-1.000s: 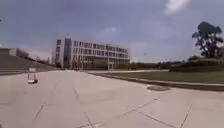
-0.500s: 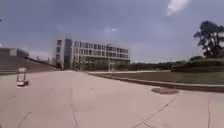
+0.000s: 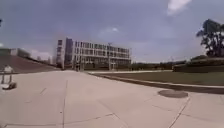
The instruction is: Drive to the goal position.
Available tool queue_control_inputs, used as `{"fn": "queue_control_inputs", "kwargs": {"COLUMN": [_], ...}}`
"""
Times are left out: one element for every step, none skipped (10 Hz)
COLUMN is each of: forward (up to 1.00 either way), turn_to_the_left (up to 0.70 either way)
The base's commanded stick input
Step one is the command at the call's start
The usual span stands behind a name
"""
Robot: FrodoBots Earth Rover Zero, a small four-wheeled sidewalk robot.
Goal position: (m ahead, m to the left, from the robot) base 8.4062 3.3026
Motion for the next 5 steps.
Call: {"fn": "queue_control_inputs", "kwargs": {"forward": [0.7,0.7,0.7,0.7,0.7], "turn_to_the_left": [0.0,0.0,0.0,0.0,0.0]}}
